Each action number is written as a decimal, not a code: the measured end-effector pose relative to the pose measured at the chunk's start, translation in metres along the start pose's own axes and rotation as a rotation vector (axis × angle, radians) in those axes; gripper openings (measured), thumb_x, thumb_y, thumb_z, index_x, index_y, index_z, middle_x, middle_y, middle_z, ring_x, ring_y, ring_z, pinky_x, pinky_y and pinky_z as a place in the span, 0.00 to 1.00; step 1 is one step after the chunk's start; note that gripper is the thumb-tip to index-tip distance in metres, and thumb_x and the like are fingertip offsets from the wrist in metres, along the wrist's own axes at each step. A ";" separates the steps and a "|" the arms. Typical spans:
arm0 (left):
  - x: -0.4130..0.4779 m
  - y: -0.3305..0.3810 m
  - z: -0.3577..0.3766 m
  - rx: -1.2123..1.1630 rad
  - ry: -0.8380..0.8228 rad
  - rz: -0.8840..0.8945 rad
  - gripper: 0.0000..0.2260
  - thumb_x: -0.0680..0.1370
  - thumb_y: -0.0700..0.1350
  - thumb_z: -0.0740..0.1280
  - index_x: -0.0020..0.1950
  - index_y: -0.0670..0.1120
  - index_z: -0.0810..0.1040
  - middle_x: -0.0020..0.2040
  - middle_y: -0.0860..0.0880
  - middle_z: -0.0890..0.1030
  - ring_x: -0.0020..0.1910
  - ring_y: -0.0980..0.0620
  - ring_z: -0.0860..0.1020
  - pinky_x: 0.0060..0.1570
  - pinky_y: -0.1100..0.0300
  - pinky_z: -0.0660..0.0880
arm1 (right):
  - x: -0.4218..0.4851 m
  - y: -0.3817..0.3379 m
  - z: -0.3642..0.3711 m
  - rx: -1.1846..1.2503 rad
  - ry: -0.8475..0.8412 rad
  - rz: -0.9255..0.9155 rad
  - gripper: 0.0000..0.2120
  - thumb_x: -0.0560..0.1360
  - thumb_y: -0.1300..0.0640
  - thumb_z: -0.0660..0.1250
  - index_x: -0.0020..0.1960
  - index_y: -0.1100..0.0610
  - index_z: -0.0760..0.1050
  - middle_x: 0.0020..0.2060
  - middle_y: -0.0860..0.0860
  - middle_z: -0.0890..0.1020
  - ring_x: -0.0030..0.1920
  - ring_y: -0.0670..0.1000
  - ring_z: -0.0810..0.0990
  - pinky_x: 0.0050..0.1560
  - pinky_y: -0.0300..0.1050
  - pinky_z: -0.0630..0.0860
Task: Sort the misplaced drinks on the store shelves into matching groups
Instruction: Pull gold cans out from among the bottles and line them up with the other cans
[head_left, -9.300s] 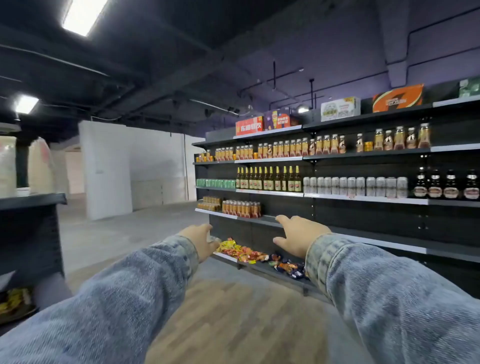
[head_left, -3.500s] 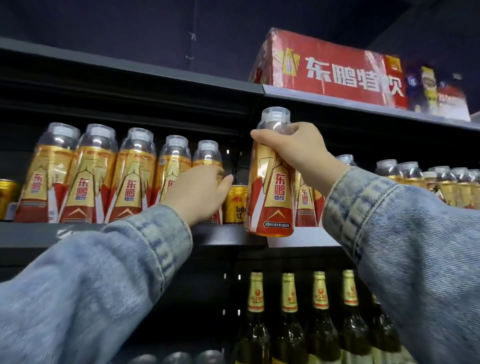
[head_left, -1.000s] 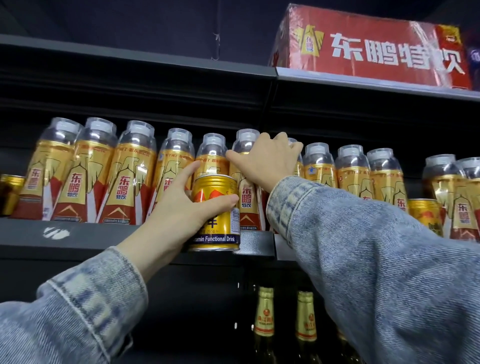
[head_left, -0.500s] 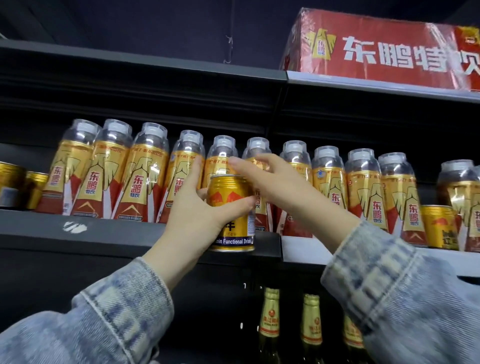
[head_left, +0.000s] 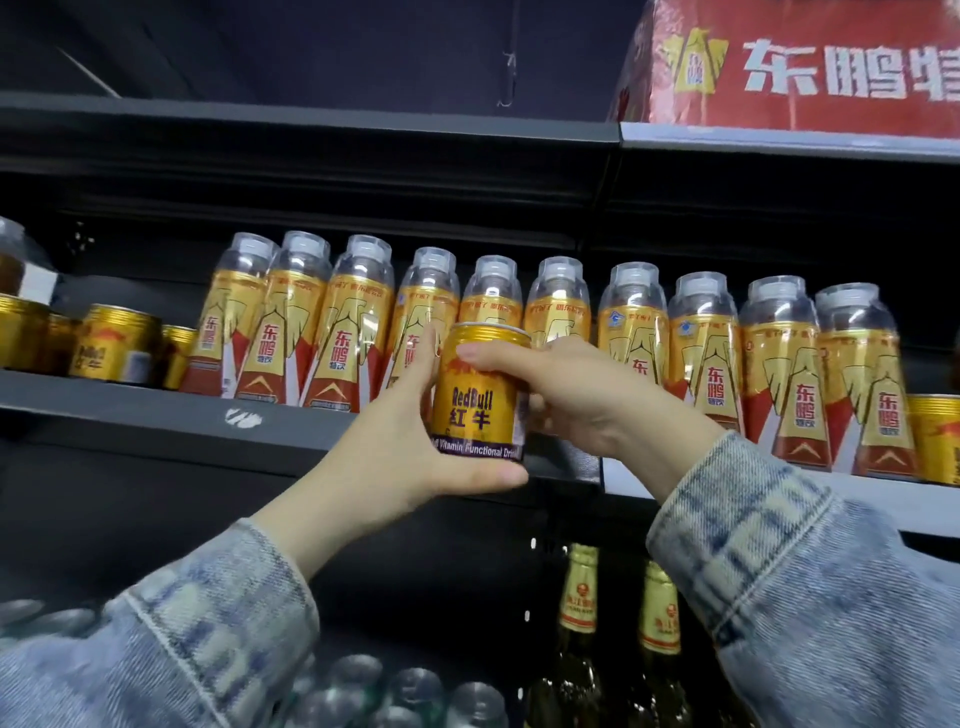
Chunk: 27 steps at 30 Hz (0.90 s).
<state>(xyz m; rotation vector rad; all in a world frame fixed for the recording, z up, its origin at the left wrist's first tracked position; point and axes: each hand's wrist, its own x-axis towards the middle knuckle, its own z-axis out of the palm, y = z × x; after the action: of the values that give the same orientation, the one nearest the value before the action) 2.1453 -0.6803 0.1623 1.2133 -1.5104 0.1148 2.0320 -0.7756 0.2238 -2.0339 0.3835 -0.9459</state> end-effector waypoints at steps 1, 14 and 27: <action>-0.004 -0.005 -0.003 0.104 -0.011 0.000 0.53 0.59 0.53 0.77 0.74 0.61 0.45 0.52 0.75 0.63 0.44 0.88 0.65 0.40 0.88 0.63 | 0.002 -0.002 0.004 0.021 -0.001 0.007 0.25 0.66 0.48 0.76 0.56 0.60 0.76 0.48 0.55 0.85 0.50 0.55 0.84 0.54 0.50 0.78; -0.045 -0.045 -0.106 0.461 0.308 -0.053 0.21 0.69 0.47 0.74 0.61 0.52 0.77 0.51 0.59 0.79 0.53 0.59 0.75 0.49 0.71 0.69 | 0.027 -0.035 0.118 0.148 -0.174 -0.015 0.23 0.69 0.49 0.74 0.58 0.58 0.74 0.47 0.53 0.85 0.47 0.52 0.84 0.48 0.45 0.79; -0.073 -0.123 -0.267 0.521 0.264 -0.096 0.22 0.71 0.45 0.71 0.66 0.53 0.74 0.54 0.56 0.81 0.47 0.58 0.78 0.41 0.75 0.69 | 0.083 -0.071 0.282 0.177 -0.134 -0.017 0.31 0.66 0.48 0.76 0.62 0.60 0.70 0.50 0.54 0.84 0.49 0.52 0.84 0.50 0.47 0.79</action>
<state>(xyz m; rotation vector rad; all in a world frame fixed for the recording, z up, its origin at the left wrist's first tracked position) 2.4013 -0.5205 0.1375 1.6060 -1.2220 0.6105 2.2917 -0.6211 0.2181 -1.9280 0.2030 -0.8187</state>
